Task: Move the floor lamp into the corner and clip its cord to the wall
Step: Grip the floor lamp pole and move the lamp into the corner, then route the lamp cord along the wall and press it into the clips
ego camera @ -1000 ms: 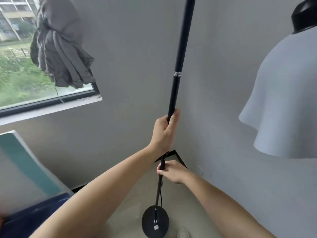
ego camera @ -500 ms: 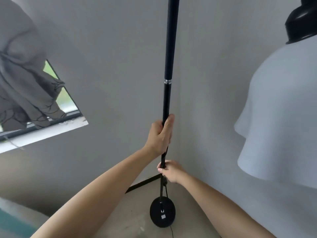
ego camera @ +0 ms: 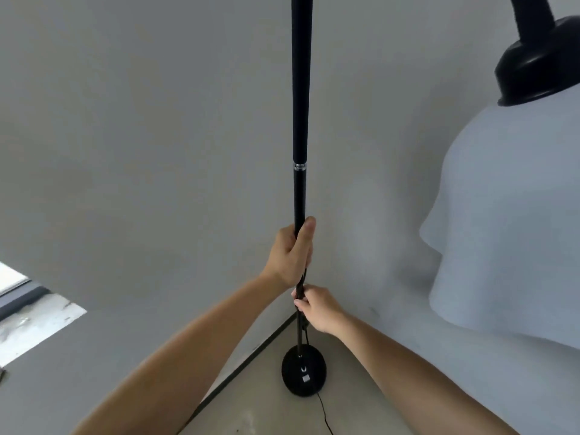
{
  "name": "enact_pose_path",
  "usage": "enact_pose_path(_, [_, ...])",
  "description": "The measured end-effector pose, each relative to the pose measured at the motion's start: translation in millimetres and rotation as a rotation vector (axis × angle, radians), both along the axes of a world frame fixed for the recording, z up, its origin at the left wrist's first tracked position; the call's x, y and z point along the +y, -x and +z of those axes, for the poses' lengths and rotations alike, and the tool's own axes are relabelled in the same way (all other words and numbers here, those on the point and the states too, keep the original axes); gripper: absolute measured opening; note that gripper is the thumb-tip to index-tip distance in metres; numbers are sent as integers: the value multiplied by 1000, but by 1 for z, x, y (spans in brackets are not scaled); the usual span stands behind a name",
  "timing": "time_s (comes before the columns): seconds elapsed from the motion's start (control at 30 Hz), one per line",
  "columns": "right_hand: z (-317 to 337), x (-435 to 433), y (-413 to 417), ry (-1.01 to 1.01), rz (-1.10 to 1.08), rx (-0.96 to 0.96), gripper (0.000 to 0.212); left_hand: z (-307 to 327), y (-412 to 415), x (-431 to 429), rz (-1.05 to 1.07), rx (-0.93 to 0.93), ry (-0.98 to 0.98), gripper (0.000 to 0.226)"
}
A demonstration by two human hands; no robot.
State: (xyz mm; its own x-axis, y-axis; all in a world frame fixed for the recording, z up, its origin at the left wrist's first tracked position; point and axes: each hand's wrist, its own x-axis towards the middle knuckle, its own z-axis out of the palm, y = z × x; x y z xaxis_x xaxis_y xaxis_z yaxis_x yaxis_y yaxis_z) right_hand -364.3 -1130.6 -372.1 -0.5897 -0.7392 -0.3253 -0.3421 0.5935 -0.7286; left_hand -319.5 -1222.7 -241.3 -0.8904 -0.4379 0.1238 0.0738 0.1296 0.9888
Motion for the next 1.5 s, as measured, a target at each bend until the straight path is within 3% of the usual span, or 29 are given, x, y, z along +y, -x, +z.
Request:
enact_pose_path(0.2, [-13,-40,-1,-46,-74,55,21,-25,6,-46,-89,-45,39,44])
enact_pose_path(0.53, [-17,-76,-1,-43,-97,94,22,-27,18,-82,-120,-90,101,54])
enact_pose_path(0.83, [-23,-63,-10,-67,-90,91,26,-38,8,-73,-80,-62,93,50])
enact_pose_path(0.97, [-22,-41,-8,-71,-94,46,32,-42,5,-67,-84,-82,179,46])
enact_pose_path(1.07, [-18,-23,-8,-50,-102,27,33,-47,0,-72,-99,-173,317,40])
enact_pose_path(1.2, [-9,-5,-5,-6,-102,42,36,-58,-16,-90,-140,-304,495,5])
enact_pose_path(1.33, [0,-1,-4,64,-127,54,40,-44,-19,-93,-77,-290,567,19])
enact_pose_path(1.5, [18,-20,-12,243,-265,142,49,-30,-16,-82,25,-179,483,10])
